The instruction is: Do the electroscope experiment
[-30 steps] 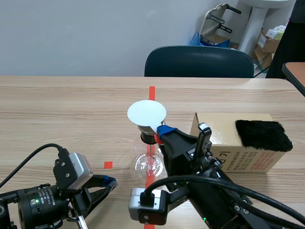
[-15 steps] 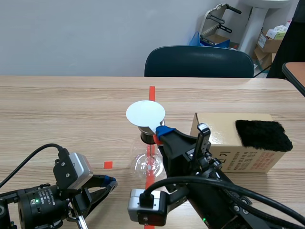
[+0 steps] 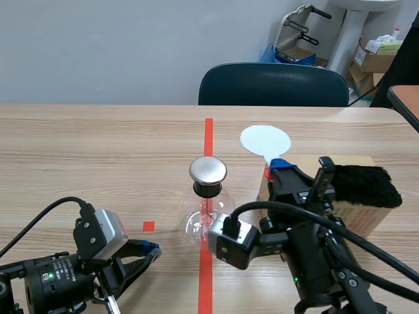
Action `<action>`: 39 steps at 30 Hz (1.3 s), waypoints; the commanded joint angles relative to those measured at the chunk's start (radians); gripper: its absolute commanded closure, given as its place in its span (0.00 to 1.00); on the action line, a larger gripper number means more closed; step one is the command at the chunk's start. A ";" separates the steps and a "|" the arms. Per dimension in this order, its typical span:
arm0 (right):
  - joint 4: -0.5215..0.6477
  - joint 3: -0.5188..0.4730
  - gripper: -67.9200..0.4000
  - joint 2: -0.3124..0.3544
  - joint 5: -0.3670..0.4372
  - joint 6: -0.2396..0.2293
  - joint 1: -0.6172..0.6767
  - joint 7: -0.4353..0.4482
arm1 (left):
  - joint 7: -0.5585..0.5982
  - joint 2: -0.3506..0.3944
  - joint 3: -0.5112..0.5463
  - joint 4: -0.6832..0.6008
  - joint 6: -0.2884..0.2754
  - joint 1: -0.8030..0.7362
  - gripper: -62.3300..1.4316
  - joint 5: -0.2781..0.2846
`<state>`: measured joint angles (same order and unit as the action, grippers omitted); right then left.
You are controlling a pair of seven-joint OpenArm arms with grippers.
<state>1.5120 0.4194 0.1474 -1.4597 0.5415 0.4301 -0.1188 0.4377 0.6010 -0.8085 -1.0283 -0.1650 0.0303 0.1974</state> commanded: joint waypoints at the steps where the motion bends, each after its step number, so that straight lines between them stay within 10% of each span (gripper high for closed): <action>1: 0.014 -0.007 0.99 0.013 -0.001 0.010 -0.011 -0.034 | 0.013 -0.005 0.012 -0.023 -0.003 0.000 0.91 0.000; 9: 0.014 -0.007 0.99 0.013 -0.001 0.010 -0.011 -0.172 | 0.013 -0.005 0.012 -0.023 -0.003 0.000 0.91 0.000; 39: 0.014 -0.007 0.99 0.013 -0.001 0.010 -0.011 -0.182 | 0.014 -0.005 0.012 -0.023 -0.003 0.000 0.91 0.000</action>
<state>1.5120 0.4194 0.1474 -1.4597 0.5415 0.4301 -0.2943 0.4377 0.6010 -0.8085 -1.0283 -0.1650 0.0303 0.1974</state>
